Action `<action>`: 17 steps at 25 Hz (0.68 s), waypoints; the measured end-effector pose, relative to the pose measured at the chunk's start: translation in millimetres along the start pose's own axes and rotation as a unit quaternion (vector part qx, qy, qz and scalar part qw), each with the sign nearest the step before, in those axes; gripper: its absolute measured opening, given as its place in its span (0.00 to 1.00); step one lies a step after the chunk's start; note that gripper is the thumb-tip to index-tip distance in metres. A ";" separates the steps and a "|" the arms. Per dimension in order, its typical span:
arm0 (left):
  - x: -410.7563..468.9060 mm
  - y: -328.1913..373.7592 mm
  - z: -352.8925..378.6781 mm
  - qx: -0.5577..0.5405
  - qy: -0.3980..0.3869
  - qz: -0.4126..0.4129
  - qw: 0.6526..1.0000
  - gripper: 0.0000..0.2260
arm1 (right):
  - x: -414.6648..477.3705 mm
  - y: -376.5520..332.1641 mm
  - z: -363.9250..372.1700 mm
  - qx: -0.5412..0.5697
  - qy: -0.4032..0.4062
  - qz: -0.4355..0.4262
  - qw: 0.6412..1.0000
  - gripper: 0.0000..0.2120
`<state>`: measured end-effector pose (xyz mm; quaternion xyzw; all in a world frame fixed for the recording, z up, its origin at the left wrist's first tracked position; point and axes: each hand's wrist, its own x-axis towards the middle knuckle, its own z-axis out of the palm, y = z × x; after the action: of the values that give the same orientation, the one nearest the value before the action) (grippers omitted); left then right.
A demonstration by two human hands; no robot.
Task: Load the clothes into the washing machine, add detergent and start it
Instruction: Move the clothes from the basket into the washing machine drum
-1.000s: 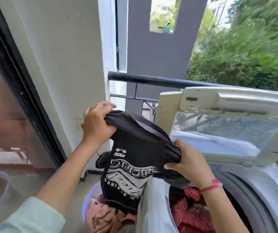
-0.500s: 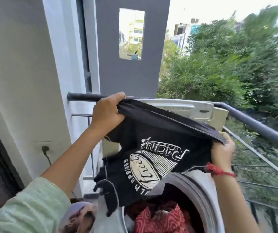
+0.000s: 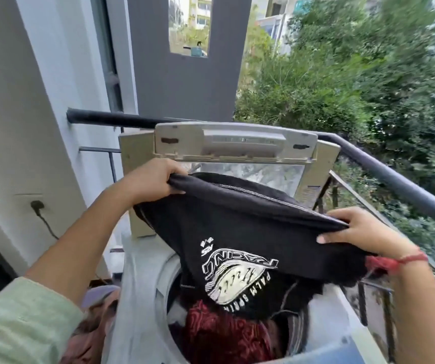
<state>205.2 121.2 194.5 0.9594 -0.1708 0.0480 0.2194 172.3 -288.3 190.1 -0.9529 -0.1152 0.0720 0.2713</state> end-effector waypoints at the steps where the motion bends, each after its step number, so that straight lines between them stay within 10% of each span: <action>1: 8.8 -7.9 -0.9 -0.012 -0.046 -0.015 0.999 0.06 | 4.6 4.0 -4.3 -0.017 0.000 0.003 1.000 0.09; 6: 44.0 -24.5 26.3 0.033 -0.161 -0.064 0.984 0.16 | 67.5 26.3 31.4 -0.108 0.163 0.026 0.980 0.13; 12: 41.0 -9.2 67.7 -0.022 0.197 -0.024 0.980 0.26 | 79.8 4.0 46.2 0.197 0.382 -0.043 0.902 0.27; 15: 7.7 -12.1 86.7 -0.025 0.213 0.045 0.976 0.32 | 53.6 11.3 61.3 0.292 0.250 -0.071 0.921 0.25; 17: -20.5 -21.2 116.8 0.005 0.048 0.070 0.996 0.31 | 33.4 24.0 88.3 0.238 0.001 -0.043 0.970 0.21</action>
<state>195.4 94.3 77.5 0.9427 -0.2270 0.1099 0.2182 191.1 -255.3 100.4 -0.8553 -0.1350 0.0850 0.4929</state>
